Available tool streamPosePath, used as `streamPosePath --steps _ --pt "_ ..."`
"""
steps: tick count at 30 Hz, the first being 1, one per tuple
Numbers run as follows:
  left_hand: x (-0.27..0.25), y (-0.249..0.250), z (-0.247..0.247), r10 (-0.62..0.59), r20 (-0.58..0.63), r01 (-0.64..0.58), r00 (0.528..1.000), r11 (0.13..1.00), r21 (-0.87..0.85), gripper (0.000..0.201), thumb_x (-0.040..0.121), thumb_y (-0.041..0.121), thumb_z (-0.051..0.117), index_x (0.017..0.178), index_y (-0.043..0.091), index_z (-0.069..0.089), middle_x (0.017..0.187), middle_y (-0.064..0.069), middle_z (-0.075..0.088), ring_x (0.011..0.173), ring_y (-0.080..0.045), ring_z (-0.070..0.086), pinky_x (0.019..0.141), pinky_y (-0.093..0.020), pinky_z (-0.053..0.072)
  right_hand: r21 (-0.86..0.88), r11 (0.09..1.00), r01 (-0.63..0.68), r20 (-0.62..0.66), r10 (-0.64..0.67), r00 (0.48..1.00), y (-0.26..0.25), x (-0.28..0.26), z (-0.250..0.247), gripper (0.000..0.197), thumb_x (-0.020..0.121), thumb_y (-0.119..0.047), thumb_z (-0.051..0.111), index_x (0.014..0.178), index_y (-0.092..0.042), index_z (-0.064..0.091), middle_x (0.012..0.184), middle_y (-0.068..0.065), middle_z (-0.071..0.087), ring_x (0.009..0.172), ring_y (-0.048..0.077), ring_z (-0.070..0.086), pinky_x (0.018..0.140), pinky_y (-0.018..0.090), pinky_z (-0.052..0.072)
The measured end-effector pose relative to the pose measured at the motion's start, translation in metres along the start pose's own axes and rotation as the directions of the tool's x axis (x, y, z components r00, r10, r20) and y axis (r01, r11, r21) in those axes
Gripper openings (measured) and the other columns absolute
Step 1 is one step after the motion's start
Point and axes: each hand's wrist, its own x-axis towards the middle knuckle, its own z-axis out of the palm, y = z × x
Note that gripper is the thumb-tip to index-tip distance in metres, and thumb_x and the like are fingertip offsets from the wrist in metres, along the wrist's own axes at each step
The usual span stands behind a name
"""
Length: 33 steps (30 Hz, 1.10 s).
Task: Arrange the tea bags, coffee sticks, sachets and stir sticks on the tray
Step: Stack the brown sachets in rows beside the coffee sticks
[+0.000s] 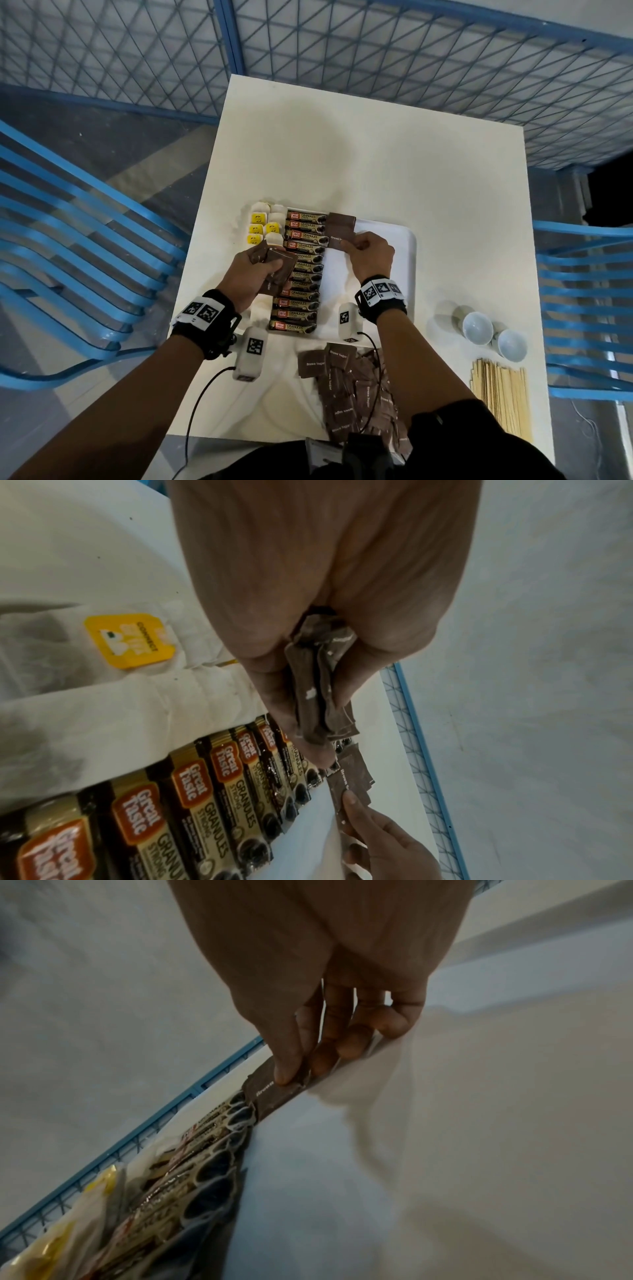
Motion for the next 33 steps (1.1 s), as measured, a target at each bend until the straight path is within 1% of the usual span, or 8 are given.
streamPosePath --steps 3,7,13,16,20,23,27,33 --pt "0.002 0.000 0.000 -0.005 -0.002 0.005 1.000 1.000 0.001 0.021 0.096 -0.005 0.060 0.115 0.002 0.068 0.098 -0.023 0.071 0.067 -0.037 0.070 0.071 -0.049 0.061 0.008 1.000 -0.013 -0.009 0.013 1.000 -0.001 -0.001 0.001 0.034 0.068 -0.043 0.089 0.087 -0.021 0.070 0.080 -0.009 0.069 0.077 0.008 0.064 0.071 0.022 0.051" --pt "0.004 -0.002 0.001 -0.009 -0.010 0.009 1.000 1.000 -0.007 0.020 0.095 -0.005 0.062 0.111 0.004 0.070 0.094 -0.019 0.073 0.075 -0.038 0.069 0.085 -0.061 0.056 0.025 0.999 -0.029 -0.003 0.029 1.000 -0.003 -0.001 -0.001 0.039 0.066 -0.046 0.090 0.087 -0.023 0.068 0.078 -0.010 0.067 0.073 0.002 0.060 0.062 0.014 0.042" --pt "0.002 -0.002 0.001 -0.005 -0.013 0.004 1.000 1.000 -0.011 0.021 0.095 -0.005 0.062 0.113 0.002 0.069 0.091 -0.019 0.073 0.077 -0.038 0.069 0.078 -0.056 0.059 0.031 0.999 -0.017 -0.080 0.020 0.997 0.002 -0.005 0.001 0.027 0.080 -0.035 0.081 0.097 -0.018 0.069 0.084 -0.004 0.070 0.075 0.007 0.062 0.063 0.005 0.038" --pt "0.002 -0.002 0.002 -0.005 -0.018 0.005 1.000 1.000 -0.013 0.020 0.095 -0.004 0.063 0.113 0.001 0.069 0.092 -0.021 0.073 0.076 -0.037 0.069 0.074 -0.054 0.061 0.033 0.999 0.033 -0.117 -0.029 0.993 0.004 -0.011 0.007 0.014 0.083 -0.028 0.078 0.090 -0.020 0.069 0.081 -0.007 0.068 0.076 0.009 0.063 0.074 0.020 0.049" --pt "0.001 -0.003 0.001 -0.003 -0.023 0.003 1.000 1.000 -0.012 0.018 0.095 -0.005 0.062 0.108 0.004 0.070 0.087 -0.022 0.072 0.075 -0.037 0.068 0.071 -0.050 0.061 -0.021 0.986 0.163 -0.015 -0.164 0.986 0.001 -0.015 0.021 0.005 0.084 -0.024 0.076 0.084 -0.022 0.071 0.079 -0.006 0.068 0.074 0.011 0.062 0.070 0.027 0.052" --pt "0.001 -0.005 -0.001 -0.007 -0.023 0.007 1.000 1.000 -0.001 0.017 0.095 -0.003 0.062 0.110 0.003 0.070 0.087 -0.023 0.073 0.078 -0.040 0.067 0.073 -0.048 0.059 -0.067 0.983 0.170 0.014 -0.169 0.985 -0.002 -0.014 0.030 0.005 0.085 -0.025 0.075 0.089 -0.023 0.073 0.083 -0.005 0.069 0.079 0.015 0.064 0.073 0.032 0.055" --pt "-0.001 -0.004 -0.004 0.005 -0.030 -0.005 1.000 1.000 0.000 0.016 0.096 -0.003 0.062 0.108 0.004 0.070 0.087 -0.024 0.073 0.079 -0.042 0.067 0.071 -0.048 0.060 -0.099 0.980 0.172 0.036 -0.169 0.985 -0.005 -0.012 0.033 0.006 0.087 -0.025 0.073 0.091 -0.022 0.075 0.089 -0.003 0.071 0.084 0.017 0.065 0.077 0.033 0.056" --pt "-0.003 0.000 -0.001 0.017 -0.024 -0.017 1.000 0.999 -0.030 0.012 0.095 -0.001 0.065 0.105 0.002 0.071 0.083 -0.020 0.073 0.078 -0.040 0.066 0.066 -0.046 0.062 -0.086 0.979 0.184 0.016 -0.183 0.983 -0.004 -0.009 0.032 0.007 0.087 -0.021 0.069 0.087 -0.020 0.076 0.084 -0.002 0.071 0.079 0.014 0.064 0.076 0.026 0.052"
